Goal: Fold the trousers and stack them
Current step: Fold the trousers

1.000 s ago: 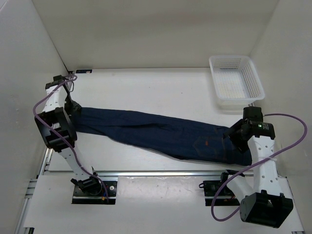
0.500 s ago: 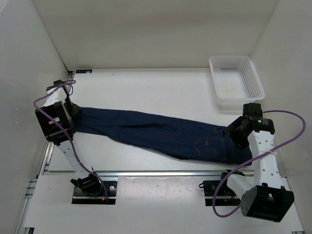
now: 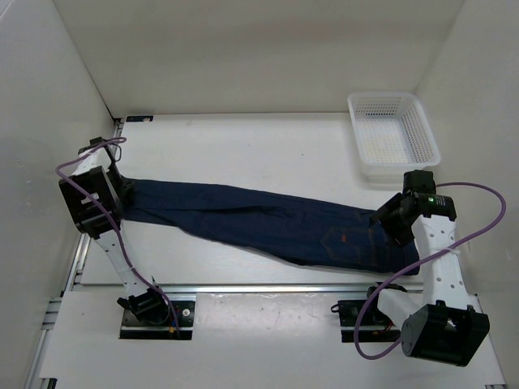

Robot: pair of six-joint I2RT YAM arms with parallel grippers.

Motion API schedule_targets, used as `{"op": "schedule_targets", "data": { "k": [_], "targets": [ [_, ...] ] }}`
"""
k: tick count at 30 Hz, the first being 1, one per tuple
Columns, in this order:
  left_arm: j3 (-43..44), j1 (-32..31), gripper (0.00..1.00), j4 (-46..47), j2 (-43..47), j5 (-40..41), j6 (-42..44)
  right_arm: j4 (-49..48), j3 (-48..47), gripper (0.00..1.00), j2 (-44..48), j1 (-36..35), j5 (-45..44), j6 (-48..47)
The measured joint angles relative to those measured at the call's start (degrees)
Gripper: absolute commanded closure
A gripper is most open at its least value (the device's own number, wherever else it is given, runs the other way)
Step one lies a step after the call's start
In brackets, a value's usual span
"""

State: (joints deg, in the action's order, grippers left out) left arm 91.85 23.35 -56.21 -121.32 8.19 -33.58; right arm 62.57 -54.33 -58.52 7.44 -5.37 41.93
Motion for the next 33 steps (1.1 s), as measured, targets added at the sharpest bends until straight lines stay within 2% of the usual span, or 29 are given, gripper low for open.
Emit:
{"op": "schedule_targets", "data": {
  "k": [2,5,13,20,21,23,25,27,30,33],
  "targets": [
    [0.02,-0.17,0.83,0.13,-0.11,-0.09,0.31,-0.17,0.0,0.31,0.0,0.0,0.0,-0.07],
    [0.02,-0.28,0.9,0.09,-0.11,0.02,0.24,-0.2,0.0,0.31,0.0,0.0,0.02,-0.11],
    [0.33,-0.28,0.9,-2.45,3.3,0.63,0.13,-0.81,0.0,0.31,0.0,0.0,0.42,-0.11],
    [6.62,-0.74,0.88,-6.58,7.19,0.13,-0.15,-1.09,0.0,0.31,-0.02,0.0,0.9,-0.11],
    [8.07,-0.94,0.86,-6.8,7.19,-0.22,-0.31,-1.11,0.0,0.31,-0.02,0.0,1.03,-0.11],
    [11.61,-1.57,0.61,-7.58,6.47,-1.09,-0.44,-1.22,0.0,0.31,-0.02,0.0,1.09,-0.11],
    [17.77,-2.75,0.28,-8.28,3.93,-2.14,-0.59,-1.29,0.0,0.31,-0.02,0.0,1.16,-0.2],
    [26.45,-3.91,0.14,-9.7,-0.96,-3.61,-1.03,-1.38,0.0,0.31,-0.02,0.0,1.25,-0.26],
    [35.82,-5.35,0.11,-10.25,-7.67,-4.13,-1.77,-1.38,0.0,0.31,0.44,0.0,1.29,-0.35],
    [33.09,-6.45,0.23,-10.47,-7.72,-2.97,-2.27,-1.4,0.02,0.31,1.49,0.0,1.29,-0.37]
  ]
}}
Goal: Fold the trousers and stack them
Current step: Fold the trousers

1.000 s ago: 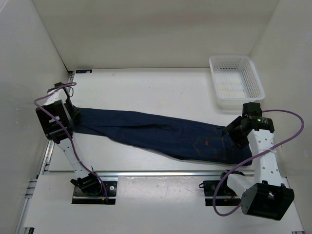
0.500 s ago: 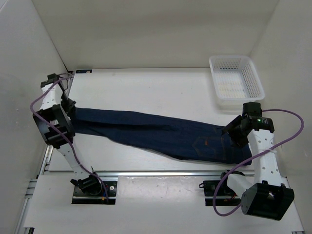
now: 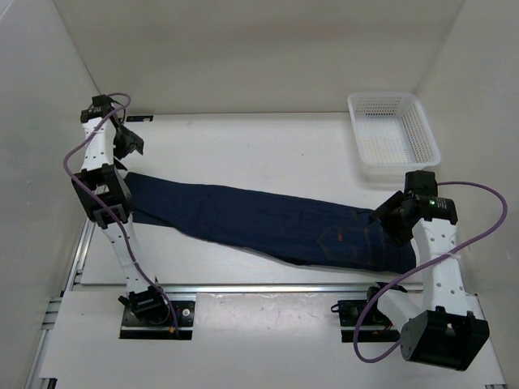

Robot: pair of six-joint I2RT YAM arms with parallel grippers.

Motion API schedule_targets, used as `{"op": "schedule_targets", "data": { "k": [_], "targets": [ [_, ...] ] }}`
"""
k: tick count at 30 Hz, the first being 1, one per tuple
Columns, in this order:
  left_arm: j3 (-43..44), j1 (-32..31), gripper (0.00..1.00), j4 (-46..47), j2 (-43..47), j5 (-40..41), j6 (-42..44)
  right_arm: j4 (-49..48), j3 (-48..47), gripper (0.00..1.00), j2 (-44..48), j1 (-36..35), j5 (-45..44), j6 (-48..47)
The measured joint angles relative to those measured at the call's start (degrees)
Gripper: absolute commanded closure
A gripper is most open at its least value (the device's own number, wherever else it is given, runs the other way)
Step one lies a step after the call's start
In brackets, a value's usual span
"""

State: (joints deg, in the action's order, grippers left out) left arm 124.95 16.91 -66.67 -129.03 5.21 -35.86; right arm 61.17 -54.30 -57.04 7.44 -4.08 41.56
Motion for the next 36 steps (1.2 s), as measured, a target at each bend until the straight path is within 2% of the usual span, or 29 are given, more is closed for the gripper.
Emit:
{"op": "schedule_targets", "data": {
  "k": [1,2,4,5,6,8,9,10,16,28,30,32,33,36],
  "targets": [
    [-2.27,-0.11,0.31,-0.11,1.07,0.39,-0.11,0.0,0.04,0.31,0.26,0.0,0.0,0.0],
    [-4.81,-0.07,0.54,0.02,2.47,0.74,-0.28,0.04,0.11,0.31,0.39,0.0,0.0,0.0],
    [-10.49,0.46,0.68,0.31,6.16,1.64,-0.35,0.0,0.13,0.31,0.28,0.0,0.0,0.0],
    [-13.14,0.94,0.71,0.5,8.11,1.97,-0.28,-0.02,0.22,0.31,0.22,0.0,0.04,0.0],
    [-15.72,1.51,0.67,0.92,9.99,2.32,-0.17,-0.04,0.28,0.31,0.15,0.0,0.17,-0.04],
    [-19.5,2.54,0.51,1.44,12.59,2.91,0.44,-0.04,0.33,0.31,0.04,0.0,0.24,-0.13],
    [-20.92,3.1,0.47,1.68,13.27,3.13,0.74,-0.09,0.33,0.31,-0.07,0.0,0.31,-0.24],
    [-22.1,3.63,0.35,2.01,13.44,3.28,0.83,-0.07,0.33,0.31,-0.11,0.0,0.39,-0.31],
    [-28.41,4.42,0.34,4.59,12.2,3.45,1.14,-0.07,0.35,0.31,-0.44,0.0,0.44,-0.76],
    [-28.63,5.49,0.34,8.17,6.19,3.43,1.36,-0.31,0.55,0.31,-0.46,0.0,0.44,-1.11],
    [-28.63,5.51,0.38,8.76,6.19,3.43,1.36,-0.33,0.55,0.31,-0.46,0.0,0.44,-1.14],
    [-28.63,5.64,0.48,8.96,6.1,3.45,1.4,-0.44,0.55,0.31,-0.46,0.0,0.44,-1.14],
    [-28.63,5.66,0.64,8.98,6.03,3.45,1.38,-0.52,0.55,0.31,-0.46,0.0,0.48,-1.14],
    [-28.57,5.68,0.88,9.18,5.73,3.65,1.57,-0.81,0.55,0.31,-0.46,0.0,0.83,-1.16]
  ]
}}
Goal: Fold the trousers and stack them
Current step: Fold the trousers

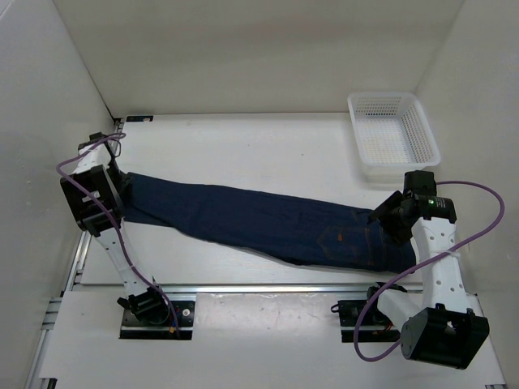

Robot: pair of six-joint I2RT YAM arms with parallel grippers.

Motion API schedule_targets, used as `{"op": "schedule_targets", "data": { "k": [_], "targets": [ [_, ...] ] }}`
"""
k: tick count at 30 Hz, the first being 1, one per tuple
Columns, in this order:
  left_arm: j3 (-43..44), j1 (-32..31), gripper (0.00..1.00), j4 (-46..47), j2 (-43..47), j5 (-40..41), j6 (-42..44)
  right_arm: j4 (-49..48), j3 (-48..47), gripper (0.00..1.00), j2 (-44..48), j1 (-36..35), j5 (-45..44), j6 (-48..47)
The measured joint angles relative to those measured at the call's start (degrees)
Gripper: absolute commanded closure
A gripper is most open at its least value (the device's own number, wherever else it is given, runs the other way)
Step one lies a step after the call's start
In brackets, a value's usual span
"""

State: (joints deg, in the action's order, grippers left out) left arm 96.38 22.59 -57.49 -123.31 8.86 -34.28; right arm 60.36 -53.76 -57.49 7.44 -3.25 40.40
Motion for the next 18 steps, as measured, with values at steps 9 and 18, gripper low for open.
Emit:
{"op": "schedule_targets", "data": {
  "k": [9,18],
  "targets": [
    [3.04,0.2,0.9,-3.28,0.96,1.97,0.35,-0.33,0.0,0.31,0.0,0.0,0.31,-0.11],
    [7.34,0.9,0.9,-9.81,6.99,5.16,0.35,-0.37,0.09,0.31,0.02,0.0,0.42,-0.44]
  ]
}}
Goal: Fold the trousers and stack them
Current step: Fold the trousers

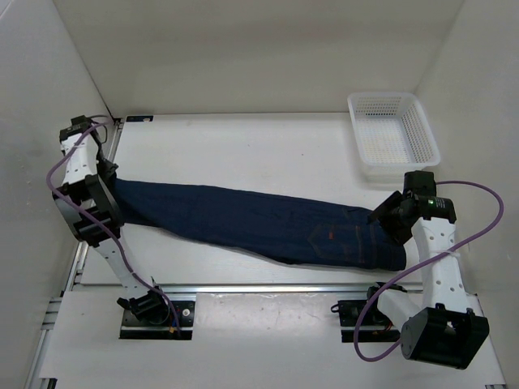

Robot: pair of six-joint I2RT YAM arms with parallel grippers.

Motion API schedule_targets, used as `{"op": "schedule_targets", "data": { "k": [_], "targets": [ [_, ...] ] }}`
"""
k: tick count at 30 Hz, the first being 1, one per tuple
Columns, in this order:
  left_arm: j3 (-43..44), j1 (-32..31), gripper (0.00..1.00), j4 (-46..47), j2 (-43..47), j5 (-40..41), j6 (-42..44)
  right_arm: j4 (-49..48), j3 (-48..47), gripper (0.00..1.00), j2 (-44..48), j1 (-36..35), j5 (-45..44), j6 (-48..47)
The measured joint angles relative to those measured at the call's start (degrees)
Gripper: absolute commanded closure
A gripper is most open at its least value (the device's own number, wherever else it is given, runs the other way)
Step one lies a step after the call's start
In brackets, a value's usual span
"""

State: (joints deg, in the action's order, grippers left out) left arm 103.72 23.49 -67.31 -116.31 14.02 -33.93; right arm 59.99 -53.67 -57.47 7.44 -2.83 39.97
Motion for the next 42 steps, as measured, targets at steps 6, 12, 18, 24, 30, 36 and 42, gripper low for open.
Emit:
{"op": "schedule_targets", "data": {
  "k": [6,12,18,24,30,36,42],
  "targets": [
    [-1.38,1.77,0.0,-1.66,4.94,0.79,-0.09,-0.13,0.33,0.31,0.0,0.0,0.04,-0.13],
    [-1.7,2.36,0.0,-2.03,5.01,1.18,-0.11,-0.39,0.81,0.31,0.0,0.0,0.13,-0.39],
    [-1.33,1.42,0.56,-1.49,4.63,0.52,1.07,-0.5,0.96,0.31,0.02,0.0,0.24,-0.81],
    [-1.42,-0.63,0.77,0.55,2.67,-3.1,3.28,-0.57,1.07,0.31,0.63,0.0,1.42,-1.42],
    [-12.59,-2.97,0.7,5.29,4.0,-9.46,4.9,-1.11,4.72,0.35,6.49,-0.02,3.58,-2.4],
    [-16.24,-8.46,0.68,6.38,2.38,-12.04,5.86,-0.63,7.54,0.33,6.14,-0.07,6.01,-1.16],
    [-13.73,-9.33,0.67,6.14,2.23,-13.03,6.08,-3.54,8.02,0.48,0.37,-0.11,5.53,0.87]
  ]
}}
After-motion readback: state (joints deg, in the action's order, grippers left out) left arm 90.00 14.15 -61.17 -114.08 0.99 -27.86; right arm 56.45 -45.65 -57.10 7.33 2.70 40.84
